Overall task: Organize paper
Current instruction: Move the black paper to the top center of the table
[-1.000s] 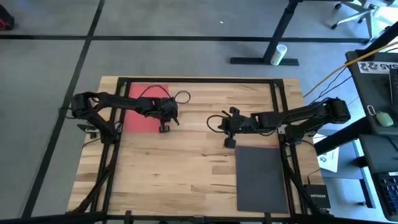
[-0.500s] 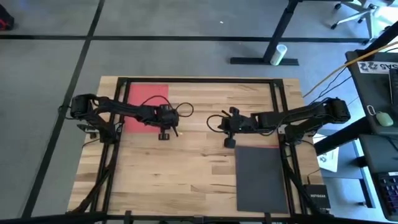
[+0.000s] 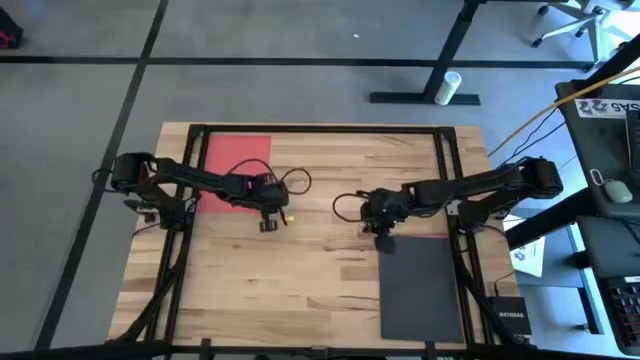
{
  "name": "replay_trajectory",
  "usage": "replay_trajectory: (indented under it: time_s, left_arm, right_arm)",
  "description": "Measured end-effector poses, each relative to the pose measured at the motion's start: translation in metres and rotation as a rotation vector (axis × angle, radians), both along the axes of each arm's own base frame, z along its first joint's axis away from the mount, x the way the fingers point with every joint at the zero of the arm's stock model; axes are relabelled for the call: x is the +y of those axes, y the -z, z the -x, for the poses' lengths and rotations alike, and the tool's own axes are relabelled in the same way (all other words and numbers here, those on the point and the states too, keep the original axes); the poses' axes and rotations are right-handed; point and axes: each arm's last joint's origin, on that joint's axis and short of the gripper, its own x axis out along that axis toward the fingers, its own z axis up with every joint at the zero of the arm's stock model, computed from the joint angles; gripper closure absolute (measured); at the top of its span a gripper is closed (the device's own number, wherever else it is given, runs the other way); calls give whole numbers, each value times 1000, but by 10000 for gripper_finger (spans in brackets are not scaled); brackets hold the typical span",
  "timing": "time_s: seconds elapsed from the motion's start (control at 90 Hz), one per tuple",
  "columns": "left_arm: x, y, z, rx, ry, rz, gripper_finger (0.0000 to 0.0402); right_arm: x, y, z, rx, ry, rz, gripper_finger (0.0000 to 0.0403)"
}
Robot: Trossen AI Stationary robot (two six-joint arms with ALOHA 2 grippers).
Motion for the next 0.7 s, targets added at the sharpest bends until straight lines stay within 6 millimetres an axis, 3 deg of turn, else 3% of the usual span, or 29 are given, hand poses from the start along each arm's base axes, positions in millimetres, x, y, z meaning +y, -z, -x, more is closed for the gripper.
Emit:
replay_trajectory:
  time_s: [0.289, 0.5, 0.7]
  left_arm:
    - [-38, -13, -24, -310, 128, 182, 401]
    - [-37, -14, -29, -570, 235, 329, 401]
    - [-34, -10, -25, -674, 291, 387, 401]
  right_arm:
    - [0, 8, 17, 202, 5, -19, 318]
    - [-2, 10, 20, 238, 12, 20, 308]
    - [-2, 13, 21, 233, 8, 32, 308]
